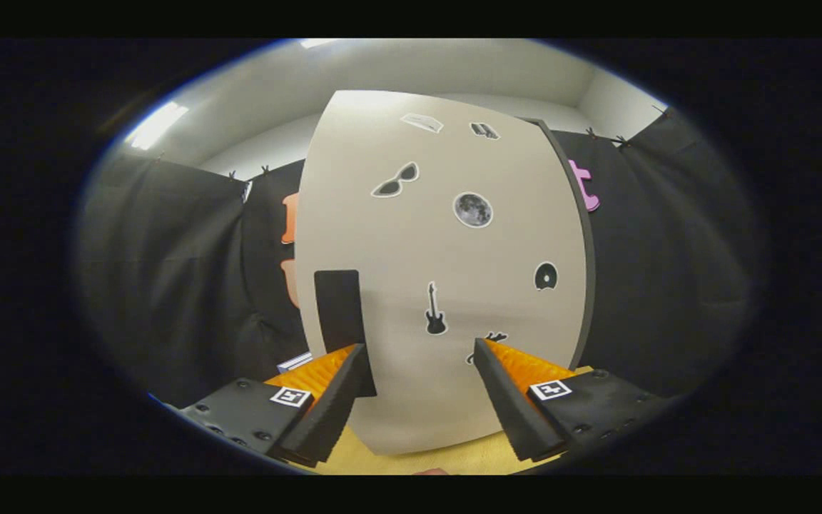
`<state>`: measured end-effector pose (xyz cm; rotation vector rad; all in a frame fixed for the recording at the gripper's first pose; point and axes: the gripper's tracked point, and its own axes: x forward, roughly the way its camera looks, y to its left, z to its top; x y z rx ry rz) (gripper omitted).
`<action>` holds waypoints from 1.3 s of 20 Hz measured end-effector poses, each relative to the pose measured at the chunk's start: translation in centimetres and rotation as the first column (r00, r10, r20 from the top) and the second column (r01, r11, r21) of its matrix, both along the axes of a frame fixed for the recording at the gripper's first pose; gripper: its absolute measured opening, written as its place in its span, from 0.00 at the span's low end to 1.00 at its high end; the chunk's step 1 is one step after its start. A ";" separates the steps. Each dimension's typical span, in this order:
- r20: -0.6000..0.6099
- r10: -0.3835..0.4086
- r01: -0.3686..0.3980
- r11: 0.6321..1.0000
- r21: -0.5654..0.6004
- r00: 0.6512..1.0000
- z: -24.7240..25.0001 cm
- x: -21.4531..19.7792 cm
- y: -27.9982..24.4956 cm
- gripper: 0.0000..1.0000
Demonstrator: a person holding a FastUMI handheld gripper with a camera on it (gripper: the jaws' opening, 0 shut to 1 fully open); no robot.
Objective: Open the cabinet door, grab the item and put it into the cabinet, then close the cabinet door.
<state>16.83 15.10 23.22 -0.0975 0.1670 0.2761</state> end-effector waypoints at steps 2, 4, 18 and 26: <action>0.003 -0.007 0.008 1.000 -0.012 1.000 0.0 0.4 0.4 0.96; 0.010 -0.024 0.025 0.999 -0.031 1.000 -0.1 0.6 0.8 0.96; -0.018 -0.125 0.125 0.992 -0.012 0.992 -0.8 4.3 2.3 0.93; -0.046 -0.137 0.134 0.989 -0.057 0.990 -1.8 3.8 2.1 0.94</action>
